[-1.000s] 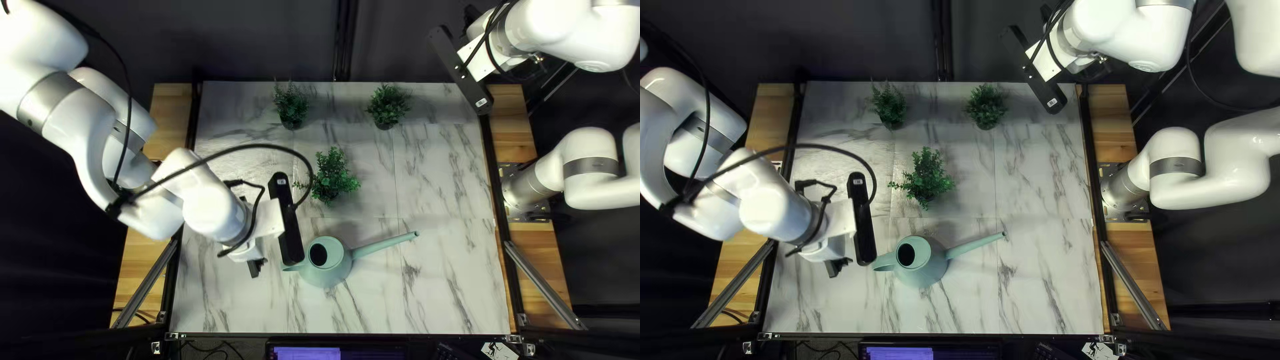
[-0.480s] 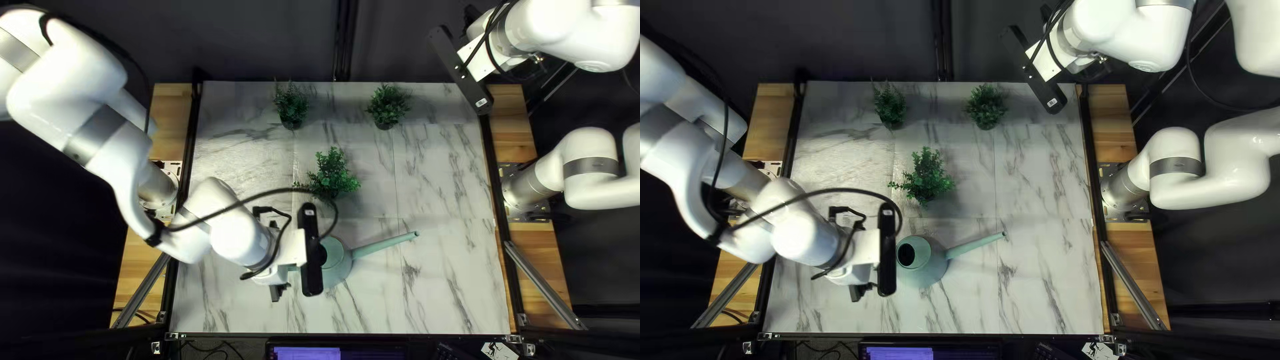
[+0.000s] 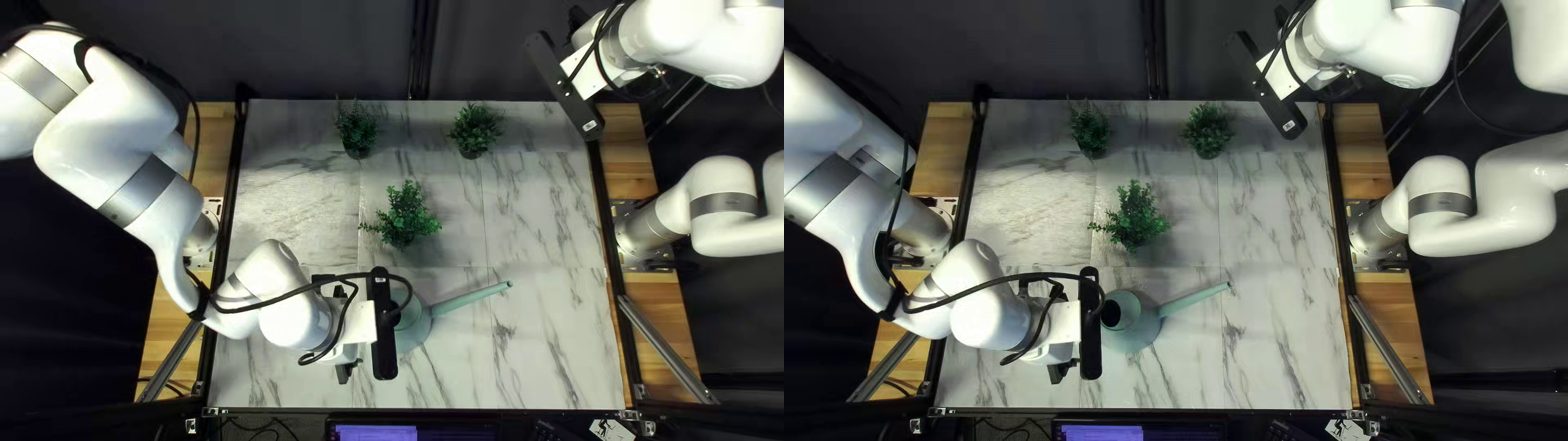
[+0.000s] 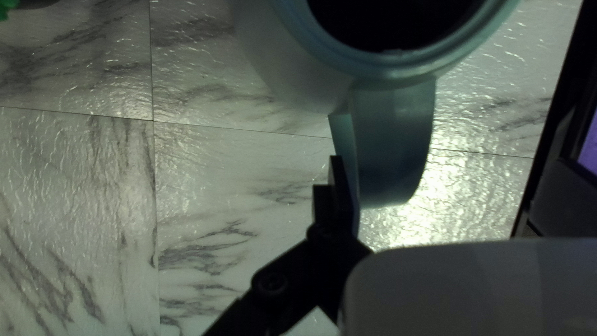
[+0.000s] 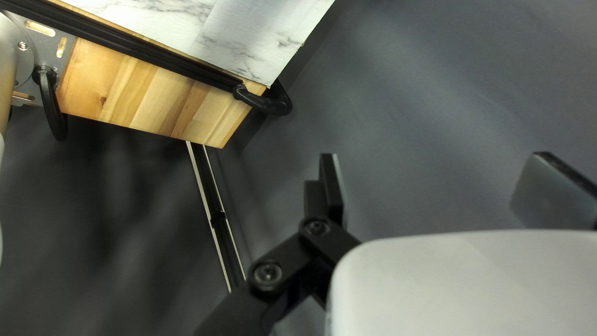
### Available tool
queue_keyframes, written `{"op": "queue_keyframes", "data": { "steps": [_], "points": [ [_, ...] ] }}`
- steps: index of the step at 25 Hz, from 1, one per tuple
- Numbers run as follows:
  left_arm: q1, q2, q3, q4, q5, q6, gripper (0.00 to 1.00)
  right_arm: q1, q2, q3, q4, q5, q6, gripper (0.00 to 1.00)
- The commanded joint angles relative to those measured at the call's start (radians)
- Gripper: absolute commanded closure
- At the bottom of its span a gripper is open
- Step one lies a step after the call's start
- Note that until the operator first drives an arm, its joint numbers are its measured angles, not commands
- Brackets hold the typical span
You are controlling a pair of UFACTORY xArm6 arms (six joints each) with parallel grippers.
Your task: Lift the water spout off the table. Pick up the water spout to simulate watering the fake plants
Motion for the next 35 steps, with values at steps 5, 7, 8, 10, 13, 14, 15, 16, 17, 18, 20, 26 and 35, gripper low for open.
{"op": "queue_keyframes", "data": {
  "steps": [5, 7, 8, 10, 13, 14, 15, 16, 17, 18, 20, 26, 35],
  "points": [
    [0.046, -0.044, 0.003, 0.033, 0.078, 0.01, 0.0, 0.0, 0.0, 0.0, 0.0, 0.0, 0.0, 0.0],
    [0.051, -0.043, 0.001, 0.038, 0.084, 0.01, 0.0, 0.0, 0.0, 0.0, 0.0, 0.0, 0.0, 0.0],
    [0.051, -0.042, -0.001, 0.039, 0.087, 0.009, 0.0, 0.0, 0.0, 0.0, 0.0, 0.0, 0.0, 0.0],
    [0.05, -0.036, -0.006, 0.04, 0.088, 0.005, 0.0, 0.0, 0.0, 0.0, 0.0, 0.0, 0.0, 0.0],
    [0.052, -0.028, -0.017, 0.041, 0.088, 0.001, 0.0, 0.0, 0.0, 0.0, 0.0, 0.0, 0.0, 0.0],
    [0.053, -0.027, -0.019, 0.041, 0.088, 0.0, 0.0, 0.0, 0.0, 0.0, 0.0, 0.0, 0.0, 0.0],
    [0.054, -0.026, -0.021, 0.041, 0.088, 0.001, 0.0, 0.0, 0.0, 0.0, 0.0, 0.0, 0.0, 0.0],
    [0.056, -0.025, -0.022, 0.043, 0.088, 0.0, 0.0, 0.0, 0.0, 0.0, 0.0, 0.0, 0.0, 0.0],
    [0.057, -0.025, -0.022, 0.043, 0.087, 0.001, 0.0, 0.0, 0.0, 0.0, 0.0, 0.0, 0.0, 0.0],
    [0.06, -0.024, -0.021, 0.042, 0.084, 0.003, 0.0, 0.0, 0.0, 0.0, 0.0, 0.0, 0.0, 0.0],
    [0.063, -0.023, -0.023, 0.04, 0.083, 0.006, 0.0, 0.0, 0.0, 0.0, 0.0, 0.0, 0.0, 0.0],
    [0.063, -0.018, -0.029, 0.037, 0.082, 0.007, 0.0, 0.0, 0.0, 0.0, 0.0, 0.0, 0.0, 0.0],
    [0.069, -0.006, -0.032, 0.028, 0.065, 0.014, 0.0, 0.0, 0.0, 0.0, 0.0, 0.0, 0.0, 0.0]
  ]
}}
